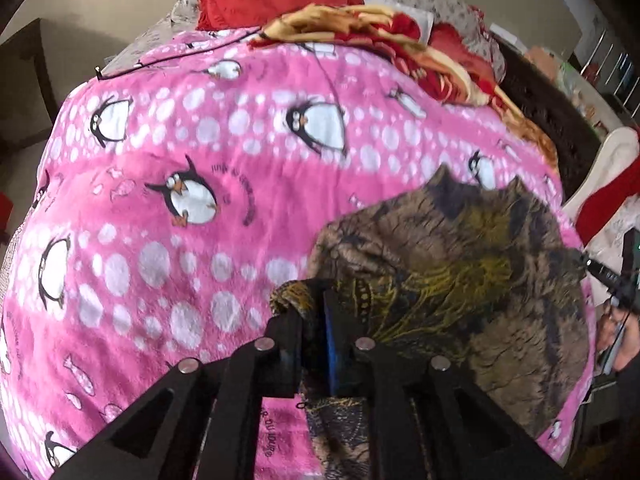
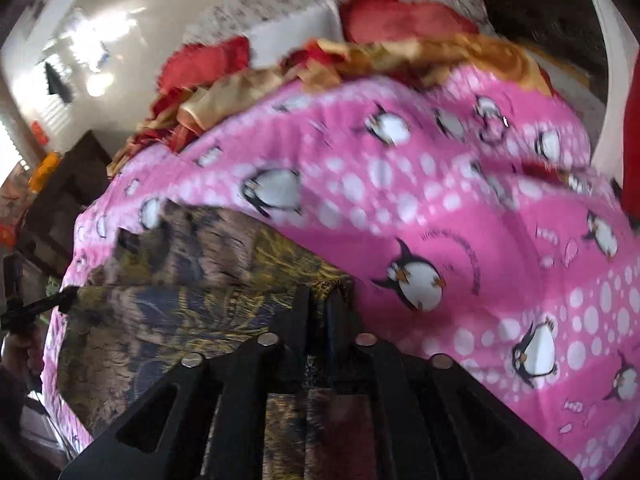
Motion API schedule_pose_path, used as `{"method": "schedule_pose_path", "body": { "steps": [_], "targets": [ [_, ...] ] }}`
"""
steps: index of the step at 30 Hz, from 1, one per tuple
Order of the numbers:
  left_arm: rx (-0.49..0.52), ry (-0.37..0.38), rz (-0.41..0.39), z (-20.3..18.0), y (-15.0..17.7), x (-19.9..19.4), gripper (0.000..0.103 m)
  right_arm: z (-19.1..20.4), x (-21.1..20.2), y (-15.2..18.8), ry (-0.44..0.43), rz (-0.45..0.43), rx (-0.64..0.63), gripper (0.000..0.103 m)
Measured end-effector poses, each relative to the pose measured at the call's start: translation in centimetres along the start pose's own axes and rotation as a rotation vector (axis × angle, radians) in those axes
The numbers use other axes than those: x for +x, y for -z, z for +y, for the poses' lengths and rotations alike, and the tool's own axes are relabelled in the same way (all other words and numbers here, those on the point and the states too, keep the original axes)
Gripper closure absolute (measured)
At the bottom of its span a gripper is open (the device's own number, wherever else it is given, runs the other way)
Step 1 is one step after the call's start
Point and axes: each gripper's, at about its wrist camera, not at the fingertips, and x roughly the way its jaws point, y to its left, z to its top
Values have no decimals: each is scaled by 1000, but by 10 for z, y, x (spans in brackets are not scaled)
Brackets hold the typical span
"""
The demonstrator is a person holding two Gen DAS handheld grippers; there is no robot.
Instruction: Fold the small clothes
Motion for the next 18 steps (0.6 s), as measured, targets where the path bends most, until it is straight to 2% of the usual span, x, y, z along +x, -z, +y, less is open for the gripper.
{"method": "schedule_pose_path", "body": {
  "steps": [2,3,4,5,6,8,10,11,12,13,15,18],
  "targets": [
    [8,-7,-20,2,2,-5,76,-8,-10,1,-48,-9,52,75],
    [7,-17,-32,5,3,-9,49,-10,-20,1,-67,-29,62,75],
    [2,-41,-58,8,4,-16,27,-10,-28,1,-78,-48,60,74],
    [-7,-69,-101,13,6,-25,23,-11,-41,1,-90,-77,50,71],
    [-23,-98,-144,19,9,-34,23,-10,-53,1,-90,-100,39,69],
    [-49,-127,-192,22,14,-50,26,-5,-75,2,-38,-143,0,64],
    [-64,-97,-253,11,22,-66,37,9,-87,6,-9,-167,-52,64],
    [-61,-88,-266,2,27,-70,40,24,-88,13,-16,-160,-99,64],
    [-44,-72,-276,-11,32,-72,51,35,-86,16,-25,-148,-131,64],
    [-8,-50,-275,-31,39,-71,64,49,-81,22,-19,-135,-172,64],
    [48,-36,-257,-59,50,-64,73,81,-60,37,13,-78,-259,64],
    [133,-45,-194,-94,63,-34,74,100,-22,53,87,28,-331,66]
  ]
}}
